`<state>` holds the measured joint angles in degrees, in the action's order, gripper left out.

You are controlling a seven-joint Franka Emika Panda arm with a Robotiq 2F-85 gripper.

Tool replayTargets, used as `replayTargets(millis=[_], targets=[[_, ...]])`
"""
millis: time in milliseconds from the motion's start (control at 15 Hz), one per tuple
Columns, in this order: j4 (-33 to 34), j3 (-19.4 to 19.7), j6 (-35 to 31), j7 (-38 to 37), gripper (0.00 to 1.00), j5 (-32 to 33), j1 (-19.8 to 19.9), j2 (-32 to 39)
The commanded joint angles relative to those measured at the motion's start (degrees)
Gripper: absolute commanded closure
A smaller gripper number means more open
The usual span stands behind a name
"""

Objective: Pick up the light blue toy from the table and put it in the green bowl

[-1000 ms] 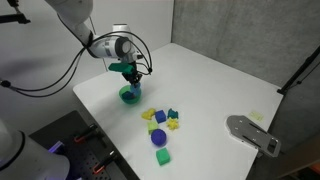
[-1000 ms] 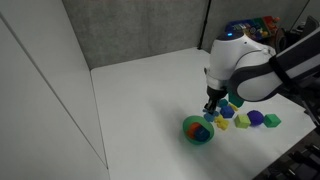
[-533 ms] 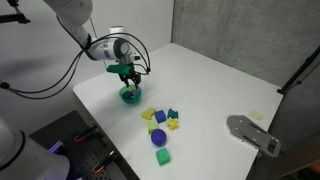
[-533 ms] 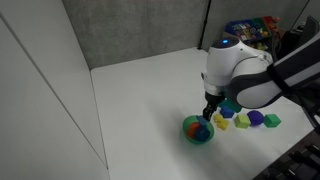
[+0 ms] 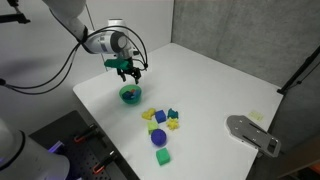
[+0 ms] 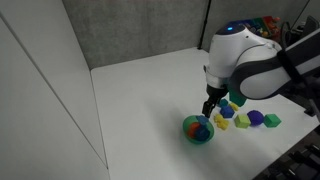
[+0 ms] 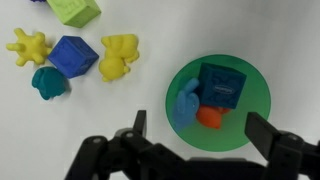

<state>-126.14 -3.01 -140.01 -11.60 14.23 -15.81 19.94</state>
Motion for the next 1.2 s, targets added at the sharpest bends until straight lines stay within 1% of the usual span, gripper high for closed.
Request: replayTargets(millis=[0, 200, 400, 667, 867, 1133], targets=[[-3.6, -0.8, 2.8, 1.3, 0.0, -3.4, 3.0, -6.7], [-5.7, -0.4, 4.2, 3.7, 0.0, -7.2, 6.4, -10.6], [-8.0, 0.4, 5.7, 8.7, 0.0, -12.0, 10.8, -14.6], [-9.4, 2.4, 11.5, 14.0, 0.0, -16.5, 15.0, -20.6], [-9.2, 3.6, 18.6, 14.6, 0.0, -16.0, 16.3, -25.2], [-9.1, 4.0, 26.2, 14.1, 0.0, -14.9, 16.4, -32.4]])
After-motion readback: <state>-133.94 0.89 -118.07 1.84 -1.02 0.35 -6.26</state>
